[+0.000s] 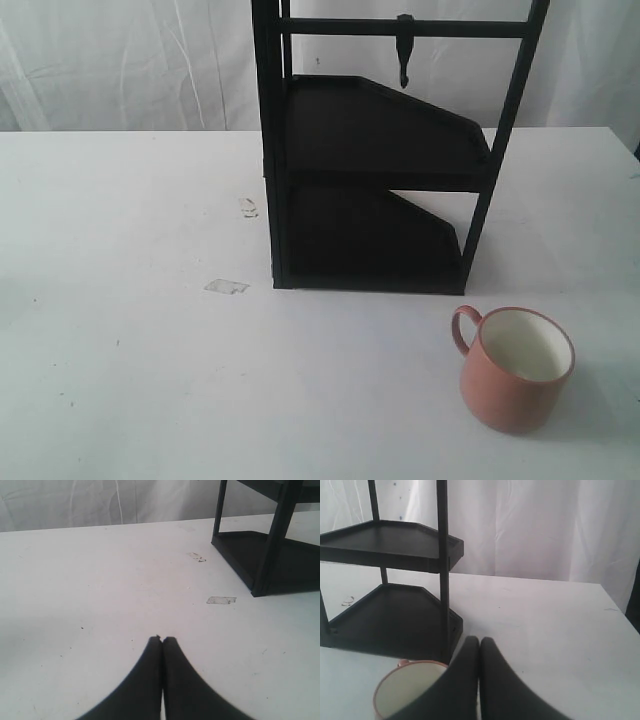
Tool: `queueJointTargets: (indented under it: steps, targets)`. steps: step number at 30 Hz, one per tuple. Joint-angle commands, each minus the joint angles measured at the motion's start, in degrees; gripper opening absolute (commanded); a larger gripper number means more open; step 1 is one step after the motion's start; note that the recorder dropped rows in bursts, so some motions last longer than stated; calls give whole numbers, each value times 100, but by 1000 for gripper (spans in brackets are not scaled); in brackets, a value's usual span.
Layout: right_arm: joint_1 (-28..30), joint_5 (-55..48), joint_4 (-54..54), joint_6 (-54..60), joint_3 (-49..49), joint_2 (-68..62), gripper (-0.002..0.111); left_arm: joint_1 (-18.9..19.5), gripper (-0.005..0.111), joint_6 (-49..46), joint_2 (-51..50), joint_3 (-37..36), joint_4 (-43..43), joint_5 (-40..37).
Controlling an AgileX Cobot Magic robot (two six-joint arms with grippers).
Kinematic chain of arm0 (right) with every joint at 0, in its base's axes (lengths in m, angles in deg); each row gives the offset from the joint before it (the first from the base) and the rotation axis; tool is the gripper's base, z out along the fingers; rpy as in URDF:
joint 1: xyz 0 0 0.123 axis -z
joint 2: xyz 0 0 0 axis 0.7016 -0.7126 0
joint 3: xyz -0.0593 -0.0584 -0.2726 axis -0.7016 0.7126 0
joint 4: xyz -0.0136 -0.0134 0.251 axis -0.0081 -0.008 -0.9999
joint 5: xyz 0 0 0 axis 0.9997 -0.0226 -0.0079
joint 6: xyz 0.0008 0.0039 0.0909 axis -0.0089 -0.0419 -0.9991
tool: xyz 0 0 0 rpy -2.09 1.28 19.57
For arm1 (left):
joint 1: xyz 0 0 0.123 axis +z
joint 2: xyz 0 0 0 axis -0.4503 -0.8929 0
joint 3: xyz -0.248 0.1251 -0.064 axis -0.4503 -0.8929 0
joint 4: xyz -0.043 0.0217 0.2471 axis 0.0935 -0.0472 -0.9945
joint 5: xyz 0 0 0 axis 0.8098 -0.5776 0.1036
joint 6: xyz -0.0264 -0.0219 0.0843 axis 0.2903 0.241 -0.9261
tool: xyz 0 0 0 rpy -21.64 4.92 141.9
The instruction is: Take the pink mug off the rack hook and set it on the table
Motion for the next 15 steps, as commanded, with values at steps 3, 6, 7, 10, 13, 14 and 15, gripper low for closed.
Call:
queueJointTargets:
  steps: [3, 6, 7, 10, 13, 14, 15]
  targets:
    - [39, -34, 70, -34, 92, 32, 0, 18, 0, 34, 26, -24, 10, -26]
    - [39, -152, 70, -34, 92, 32, 0, 18, 0, 34, 26, -24, 10, -26]
    - [39, -151, 70, -34, 92, 32, 0, 18, 0, 34, 26, -24, 10, -26]
    - [39, -127, 70, -34, 92, 32, 0, 18, 0, 34, 26, -24, 10, -26]
    - [39, -127, 70, -34, 92, 32, 0, 18, 0, 34, 26, -24, 10, -26]
    - [39, -127, 70, -34, 92, 32, 0, 18, 0, 34, 26, -24, 10, -26]
    - [39, -127, 70, -34, 92, 32, 0, 18, 0, 34, 26, -24, 10, -26]
